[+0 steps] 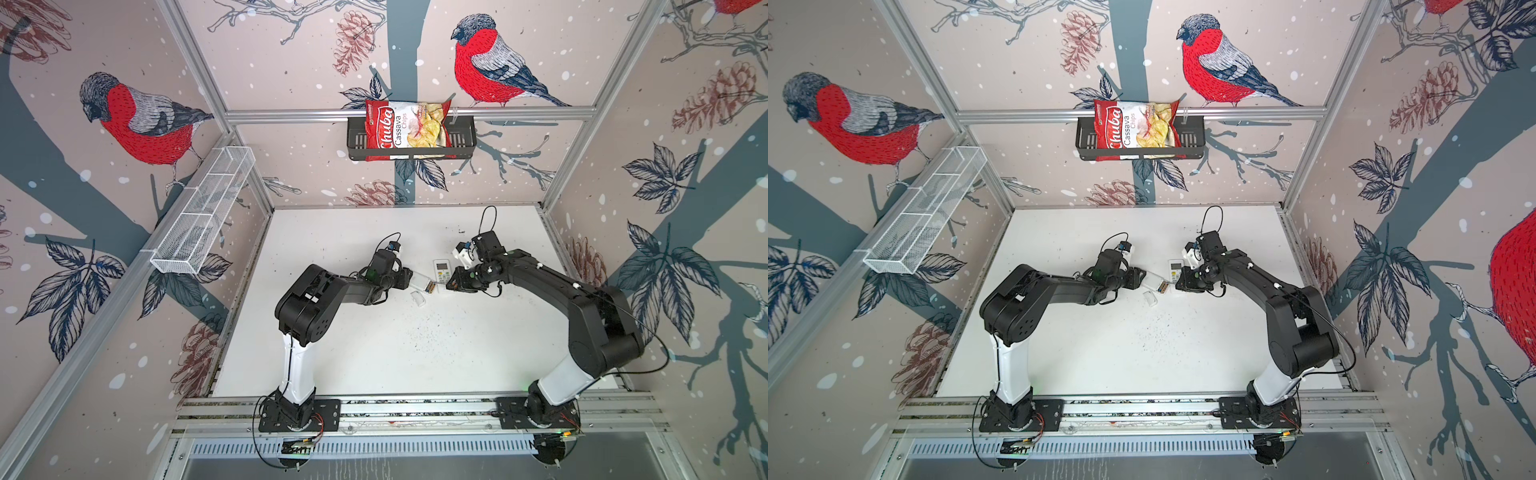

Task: Unload the batteries from the remote control
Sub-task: 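Insert the screwdriver tip beside the batteries while the left gripper holds the remote, then pry the batteries upward with the screwdriver tip using the right gripper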

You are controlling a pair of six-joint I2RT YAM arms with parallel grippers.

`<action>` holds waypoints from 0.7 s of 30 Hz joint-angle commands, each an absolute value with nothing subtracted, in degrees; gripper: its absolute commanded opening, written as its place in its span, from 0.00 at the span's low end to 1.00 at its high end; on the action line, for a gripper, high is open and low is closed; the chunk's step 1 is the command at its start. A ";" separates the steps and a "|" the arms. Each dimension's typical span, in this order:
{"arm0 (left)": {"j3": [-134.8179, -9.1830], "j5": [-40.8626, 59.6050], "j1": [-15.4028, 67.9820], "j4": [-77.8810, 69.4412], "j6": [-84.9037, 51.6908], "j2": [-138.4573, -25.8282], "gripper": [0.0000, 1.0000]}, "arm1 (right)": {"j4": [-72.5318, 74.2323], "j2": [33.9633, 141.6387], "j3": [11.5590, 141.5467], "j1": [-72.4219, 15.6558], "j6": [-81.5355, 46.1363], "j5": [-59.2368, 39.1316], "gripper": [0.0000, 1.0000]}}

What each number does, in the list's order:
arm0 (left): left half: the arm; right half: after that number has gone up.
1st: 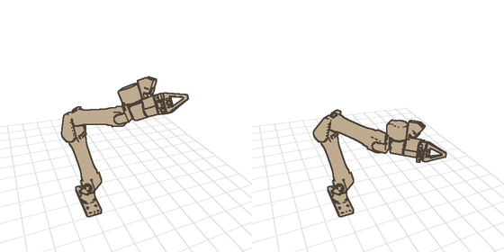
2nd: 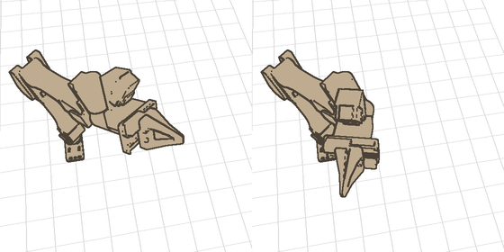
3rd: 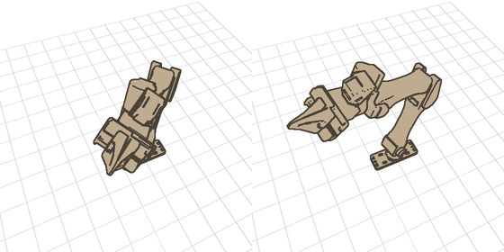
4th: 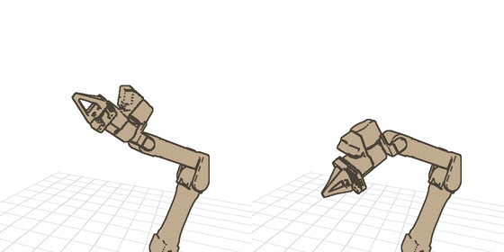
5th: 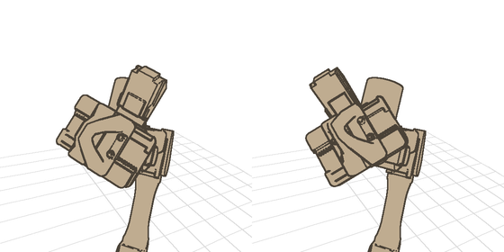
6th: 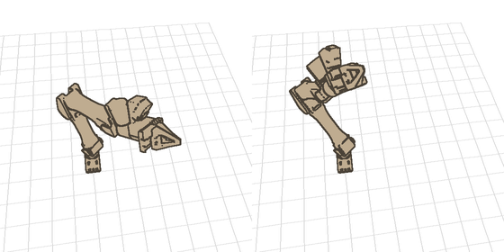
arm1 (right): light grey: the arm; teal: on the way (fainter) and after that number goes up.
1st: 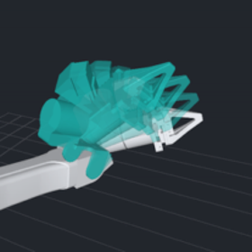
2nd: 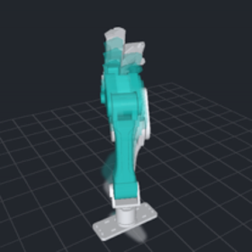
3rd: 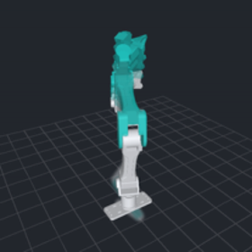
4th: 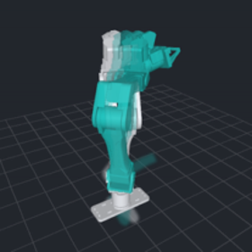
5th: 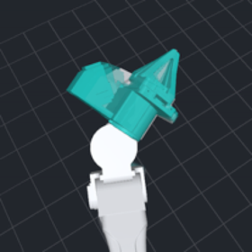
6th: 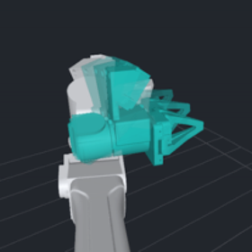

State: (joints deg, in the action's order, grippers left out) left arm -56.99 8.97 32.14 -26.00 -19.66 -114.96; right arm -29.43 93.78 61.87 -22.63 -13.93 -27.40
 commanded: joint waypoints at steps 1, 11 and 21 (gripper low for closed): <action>-56.80 10.29 32.50 -20.01 -20.13 -115.62 0.52 | -30.33 93.26 61.11 -22.63 -14.59 -26.85 0.00; -56.81 10.89 32.51 -20.82 -20.70 -116.89 0.51 | -29.03 94.55 60.45 -22.68 -14.44 -27.38 0.00; -56.80 10.64 32.52 -20.81 -20.74 -116.54 0.51 | -28.05 95.76 60.19 -22.65 -14.47 -27.60 0.00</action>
State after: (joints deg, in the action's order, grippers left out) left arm -57.10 9.13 32.18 -28.12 -19.66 -116.07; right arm -29.17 94.98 60.36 -22.44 -13.91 -28.25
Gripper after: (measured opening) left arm 0.507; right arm 0.223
